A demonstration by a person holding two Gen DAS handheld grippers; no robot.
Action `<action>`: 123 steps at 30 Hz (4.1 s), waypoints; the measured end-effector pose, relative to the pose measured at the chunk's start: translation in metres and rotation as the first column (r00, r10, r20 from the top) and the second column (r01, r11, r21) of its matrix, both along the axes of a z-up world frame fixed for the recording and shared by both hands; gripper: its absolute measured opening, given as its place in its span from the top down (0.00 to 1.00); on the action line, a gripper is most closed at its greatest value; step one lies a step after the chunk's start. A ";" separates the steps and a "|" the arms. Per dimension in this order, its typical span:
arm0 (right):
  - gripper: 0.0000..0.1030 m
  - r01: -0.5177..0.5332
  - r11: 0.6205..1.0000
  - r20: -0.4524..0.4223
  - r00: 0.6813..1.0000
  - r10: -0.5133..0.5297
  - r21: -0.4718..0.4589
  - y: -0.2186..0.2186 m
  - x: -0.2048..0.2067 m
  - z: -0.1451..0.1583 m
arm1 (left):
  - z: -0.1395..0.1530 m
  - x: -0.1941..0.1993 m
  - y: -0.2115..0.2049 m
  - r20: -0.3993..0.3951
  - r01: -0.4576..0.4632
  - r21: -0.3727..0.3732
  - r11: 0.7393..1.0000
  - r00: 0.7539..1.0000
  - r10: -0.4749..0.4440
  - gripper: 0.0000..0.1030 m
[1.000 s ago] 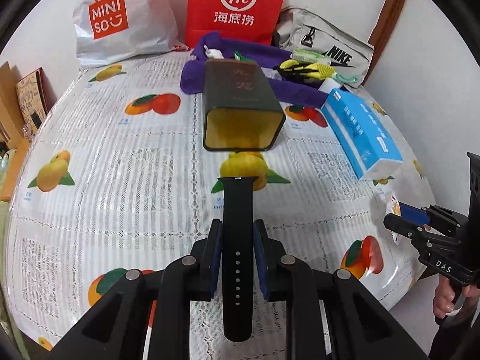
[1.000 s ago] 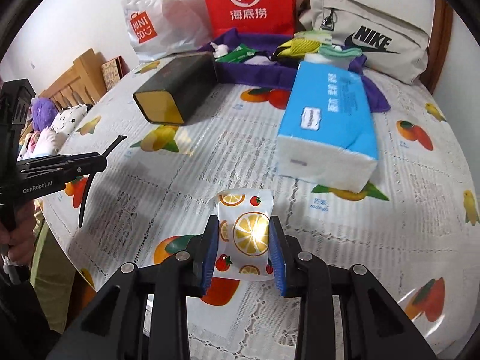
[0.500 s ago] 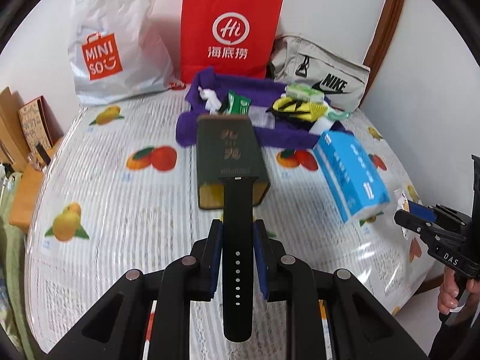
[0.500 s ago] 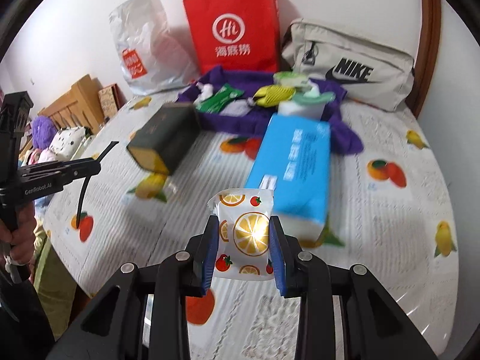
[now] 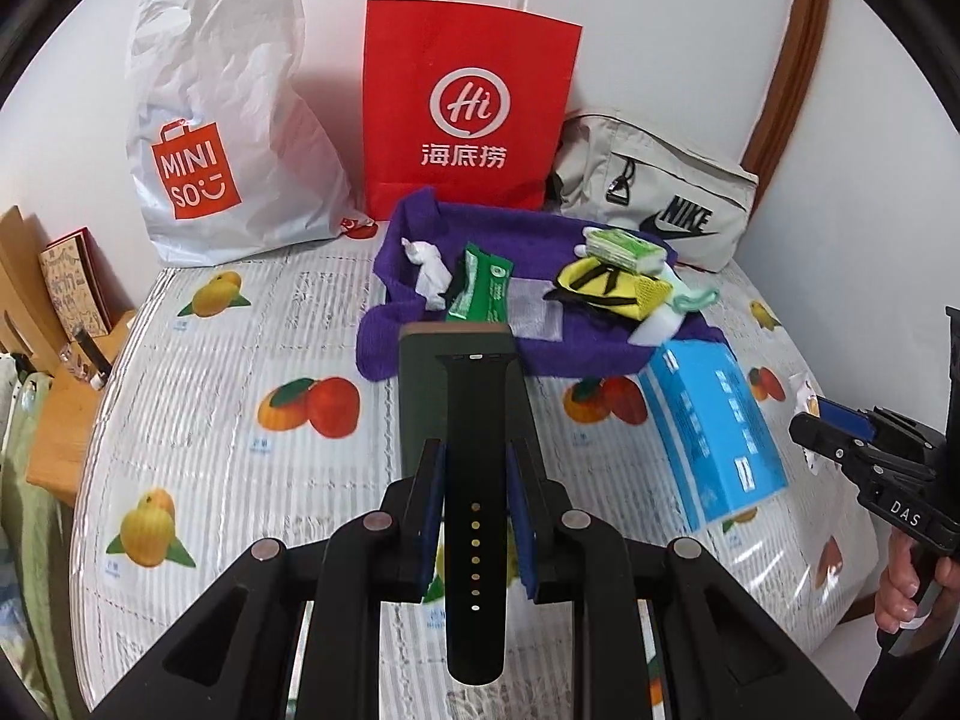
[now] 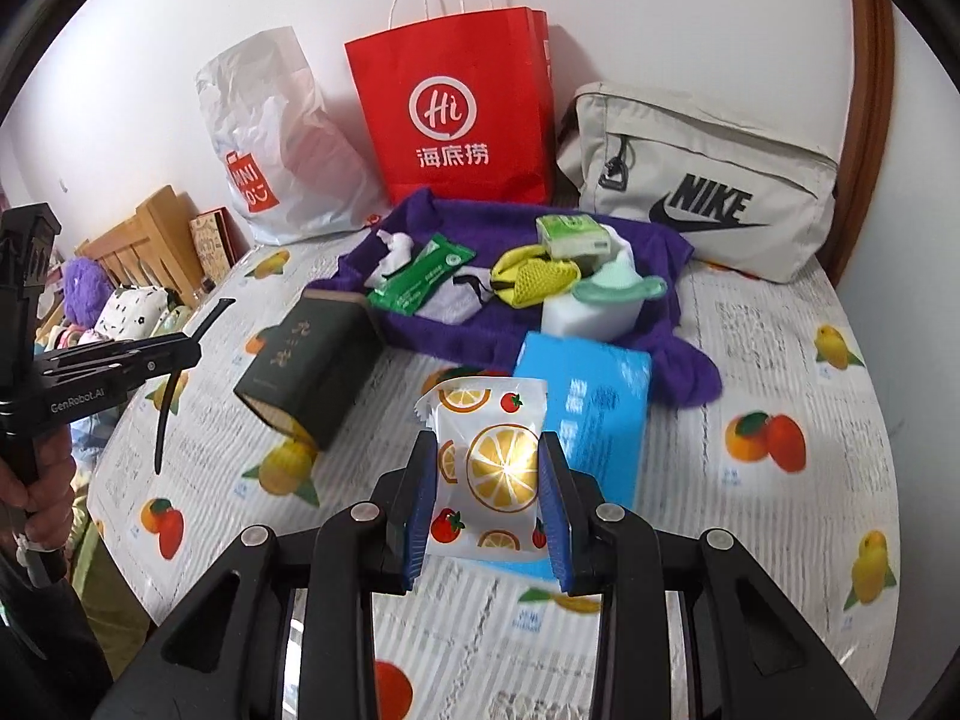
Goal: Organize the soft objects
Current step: 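Carry the strap with the left tool while the right tool carries the orange-print pack toward the towel, then lower the strap onto the towel with the left tool while the right tool lowers the orange-print pack, then open both tools and pull them back from the towel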
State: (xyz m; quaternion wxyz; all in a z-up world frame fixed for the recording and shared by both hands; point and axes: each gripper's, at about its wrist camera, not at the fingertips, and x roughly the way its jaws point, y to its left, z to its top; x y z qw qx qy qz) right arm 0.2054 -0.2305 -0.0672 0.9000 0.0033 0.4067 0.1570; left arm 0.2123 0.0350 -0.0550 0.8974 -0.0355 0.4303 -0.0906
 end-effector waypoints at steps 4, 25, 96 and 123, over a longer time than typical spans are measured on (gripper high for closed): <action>0.68 -0.008 1.000 -0.006 1.000 0.008 0.006 0.001 0.018 -0.002 | 0.000 0.014 0.003 -0.005 -0.014 0.001 1.000 1.000 0.014 0.81; 0.68 0.000 1.000 0.005 1.000 0.000 -0.011 -0.003 0.147 0.006 | -0.012 0.139 -0.003 -0.060 0.006 -0.063 0.998 0.998 -0.010 0.81; 0.22 0.098 0.995 -0.055 0.994 -0.097 0.009 -0.040 0.122 0.008 | -0.008 0.122 -0.038 -0.087 -0.018 0.039 0.999 0.996 0.021 0.16; 0.02 0.211 0.977 0.042 0.977 -0.210 -0.021 -0.024 -0.066 0.048 | 0.053 -0.083 -0.043 0.136 -0.125 0.105 0.987 0.985 0.110 0.00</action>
